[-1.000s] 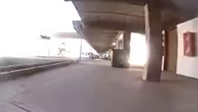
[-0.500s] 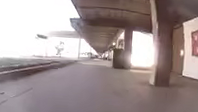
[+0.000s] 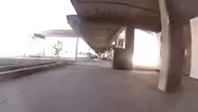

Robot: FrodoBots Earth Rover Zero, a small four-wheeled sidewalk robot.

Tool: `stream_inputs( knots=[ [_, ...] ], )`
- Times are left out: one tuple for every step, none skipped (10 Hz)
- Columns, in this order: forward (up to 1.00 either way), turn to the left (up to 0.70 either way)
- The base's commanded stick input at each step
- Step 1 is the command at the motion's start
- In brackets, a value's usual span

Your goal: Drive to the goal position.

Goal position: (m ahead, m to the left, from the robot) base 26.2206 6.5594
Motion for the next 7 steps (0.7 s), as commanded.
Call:
stream_inputs(
  knots=[
    [1.0,0.01],
    [1.0,0.01],
    [1.0,0.01],
    [1.0,0.01],
    [1.0,0.01],
    [1.0,0.01],
    [1.0,0.01]
  ],
)
